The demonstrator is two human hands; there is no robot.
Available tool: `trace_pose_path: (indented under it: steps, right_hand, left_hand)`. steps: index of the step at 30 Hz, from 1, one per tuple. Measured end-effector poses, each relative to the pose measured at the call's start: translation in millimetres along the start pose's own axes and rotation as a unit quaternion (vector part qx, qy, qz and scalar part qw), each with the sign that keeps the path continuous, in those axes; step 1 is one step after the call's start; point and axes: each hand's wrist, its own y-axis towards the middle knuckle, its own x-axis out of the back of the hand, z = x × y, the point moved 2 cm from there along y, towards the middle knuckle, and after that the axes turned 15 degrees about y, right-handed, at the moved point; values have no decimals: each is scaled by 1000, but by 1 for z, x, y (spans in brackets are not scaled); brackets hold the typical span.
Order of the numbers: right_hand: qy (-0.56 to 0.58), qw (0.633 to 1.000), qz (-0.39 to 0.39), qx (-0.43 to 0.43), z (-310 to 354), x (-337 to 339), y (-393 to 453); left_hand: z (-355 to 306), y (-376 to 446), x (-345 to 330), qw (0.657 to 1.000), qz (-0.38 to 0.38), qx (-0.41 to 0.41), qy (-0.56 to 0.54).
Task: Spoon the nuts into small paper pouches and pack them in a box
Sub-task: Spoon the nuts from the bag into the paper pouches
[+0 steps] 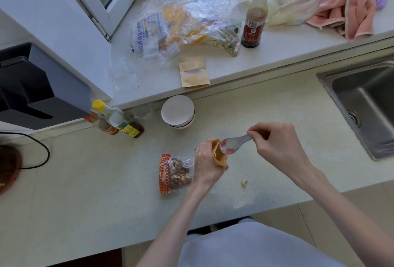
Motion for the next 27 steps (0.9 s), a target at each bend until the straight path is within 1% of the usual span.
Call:
trace_pose_path:
  steps: [3, 6, 8, 11, 15, 17, 19, 21, 22, 24, 27]
  right_hand:
    - [2, 999, -28, 30, -6, -2, 4]
    - [7, 998, -50, 31, -19, -5, 9]
    - [48, 998, -43, 4, -32, -8, 13]
    - [130, 989, -43, -58, -51, -16, 17]
    - [165, 980, -50, -96, -71, -32, 15]
    - [187, 975, -29, -116, -82, -43, 12]
    - [207, 966, 2, -155, -98, -55, 7]
    - [172, 969, 30, -176, -119, -65, -2]
    - [128, 974, 55, -177, -130, -69, -7]
    - [33, 977, 128, -169, -154, -77, -19]
    - [-72, 957, 223, -173, -187, -81, -38]
  left_hand:
    - [1, 0, -1, 1000, 0, -4, -10]
    - [6, -2, -2, 999, 25, 11, -16]
    - [13, -4, -4, 998, 45, 30, -19]
    - [26, -9, -9, 997, 55, 51, -11]
    - [41, -19, -16, 995, 71, 70, 1]
    - [48, -24, -19, 994, 80, 75, 10]
    - [53, -27, -21, 993, 85, 82, 16]
    - [57, -31, -23, 993, 83, 82, 14]
    - [58, -32, -24, 993, 84, 80, 16]
    - [62, -35, -27, 992, 92, 77, 24]
    - [66, -39, -31, 992, 98, 76, 34]
